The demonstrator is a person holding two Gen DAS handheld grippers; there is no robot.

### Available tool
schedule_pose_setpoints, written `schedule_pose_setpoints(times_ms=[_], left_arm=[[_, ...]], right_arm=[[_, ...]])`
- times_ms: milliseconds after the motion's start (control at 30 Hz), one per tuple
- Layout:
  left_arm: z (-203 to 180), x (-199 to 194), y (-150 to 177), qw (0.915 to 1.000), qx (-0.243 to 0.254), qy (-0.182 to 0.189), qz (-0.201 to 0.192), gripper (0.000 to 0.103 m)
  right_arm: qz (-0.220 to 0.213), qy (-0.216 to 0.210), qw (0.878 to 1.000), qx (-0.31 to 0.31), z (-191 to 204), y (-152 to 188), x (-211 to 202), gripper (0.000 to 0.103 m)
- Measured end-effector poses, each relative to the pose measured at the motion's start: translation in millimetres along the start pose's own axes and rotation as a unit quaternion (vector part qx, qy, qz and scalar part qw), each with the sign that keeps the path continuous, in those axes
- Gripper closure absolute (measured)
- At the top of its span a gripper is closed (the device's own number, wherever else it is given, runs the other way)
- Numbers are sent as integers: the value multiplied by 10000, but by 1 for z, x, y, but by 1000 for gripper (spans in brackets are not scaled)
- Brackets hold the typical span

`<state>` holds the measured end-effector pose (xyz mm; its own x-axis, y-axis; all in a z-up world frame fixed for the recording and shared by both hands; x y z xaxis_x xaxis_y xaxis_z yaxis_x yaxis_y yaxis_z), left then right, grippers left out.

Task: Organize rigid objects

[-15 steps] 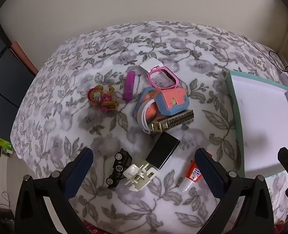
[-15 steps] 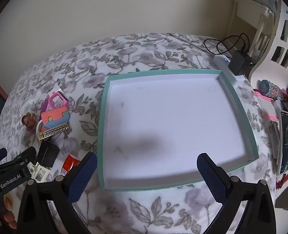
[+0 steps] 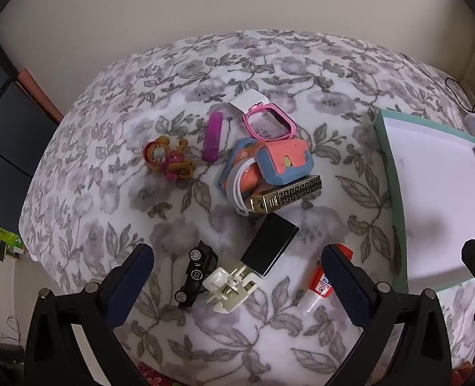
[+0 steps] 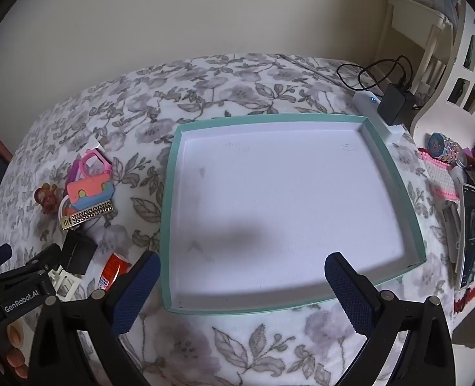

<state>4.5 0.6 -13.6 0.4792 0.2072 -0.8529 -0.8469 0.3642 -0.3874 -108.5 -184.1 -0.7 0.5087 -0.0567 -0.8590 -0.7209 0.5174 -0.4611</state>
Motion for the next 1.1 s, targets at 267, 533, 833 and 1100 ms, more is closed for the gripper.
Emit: schedule_pose_setpoints(times_ms=[267,533,833,1100], left_arm=[[-1,1,-1,10000,9,-20,49,0],[-2,4,0,9999,16,-16,111,0],[-1,5,1,9999,22,-17,117,0],[-1,5,2,9999,25,-18,118,0]], right_arm=[[8,9,10000,-1,1,0,1,0],[34,28,10000,-17,3,1,0,0],[46,38,10000,-28,2,1,2,0],[76,59,9999,-45,2,1,3,0]])
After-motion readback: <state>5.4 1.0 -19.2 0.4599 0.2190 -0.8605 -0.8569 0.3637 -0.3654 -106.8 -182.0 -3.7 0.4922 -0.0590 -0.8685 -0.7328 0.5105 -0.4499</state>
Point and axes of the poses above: each gripper's, at about its wrist camera, not at the fingertips, and x roughly the way its jaws point, z to its left, y to its underside, the point moved 1 cm from there along x, roughly the way its jaws point, and after that the axes turned 11 degrees about -y, right-handed, at the moved point
